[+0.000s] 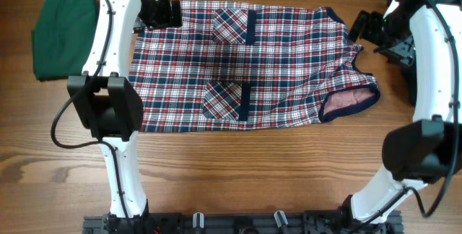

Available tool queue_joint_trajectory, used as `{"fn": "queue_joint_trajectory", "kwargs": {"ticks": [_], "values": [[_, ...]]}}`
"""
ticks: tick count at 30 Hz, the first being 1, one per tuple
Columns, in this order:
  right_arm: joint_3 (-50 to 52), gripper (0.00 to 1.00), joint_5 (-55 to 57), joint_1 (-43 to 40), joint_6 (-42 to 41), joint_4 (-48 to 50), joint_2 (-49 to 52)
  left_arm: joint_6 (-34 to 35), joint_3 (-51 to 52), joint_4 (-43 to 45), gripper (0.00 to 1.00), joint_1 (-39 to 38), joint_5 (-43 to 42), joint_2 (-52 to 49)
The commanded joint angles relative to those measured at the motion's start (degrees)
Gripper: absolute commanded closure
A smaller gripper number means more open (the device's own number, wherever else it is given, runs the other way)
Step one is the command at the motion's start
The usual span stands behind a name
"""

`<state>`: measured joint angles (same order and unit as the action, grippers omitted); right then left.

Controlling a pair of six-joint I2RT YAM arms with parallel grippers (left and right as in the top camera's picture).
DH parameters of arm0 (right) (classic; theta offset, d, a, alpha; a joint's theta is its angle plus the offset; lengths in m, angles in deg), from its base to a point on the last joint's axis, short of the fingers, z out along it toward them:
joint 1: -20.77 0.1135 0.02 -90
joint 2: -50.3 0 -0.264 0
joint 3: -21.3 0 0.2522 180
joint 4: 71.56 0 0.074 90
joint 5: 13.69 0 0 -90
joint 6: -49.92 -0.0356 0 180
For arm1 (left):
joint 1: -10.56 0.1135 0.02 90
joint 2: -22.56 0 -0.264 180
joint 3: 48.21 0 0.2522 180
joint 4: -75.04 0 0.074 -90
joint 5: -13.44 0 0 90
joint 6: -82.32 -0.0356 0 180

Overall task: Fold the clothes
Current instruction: 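Release the dress and withdraw the right gripper to the right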

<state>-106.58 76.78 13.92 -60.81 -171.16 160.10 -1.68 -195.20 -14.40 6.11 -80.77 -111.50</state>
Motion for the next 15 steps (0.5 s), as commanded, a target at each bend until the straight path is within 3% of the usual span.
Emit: {"fn": "queue_joint_trajectory", "kwargs": {"ticks": [1,9,15], "values": [[-0.3,0.01,1.4,0.0,-0.5,-3.7,-8.1,-1.3,0.2,-0.3,0.00,-0.2,0.2,-1.3],[8.3,0.01,4.9,-0.2,-6.8,-5.7,-18.5,-1.3,0.2,-0.3,0.00,-0.2,0.2,-1.3],[25.5,0.01,5.3,-0.2,-11.0,4.3,-18.9,-1.3,0.2,0.0,0.00,-0.2,0.2,-1.3]]}}
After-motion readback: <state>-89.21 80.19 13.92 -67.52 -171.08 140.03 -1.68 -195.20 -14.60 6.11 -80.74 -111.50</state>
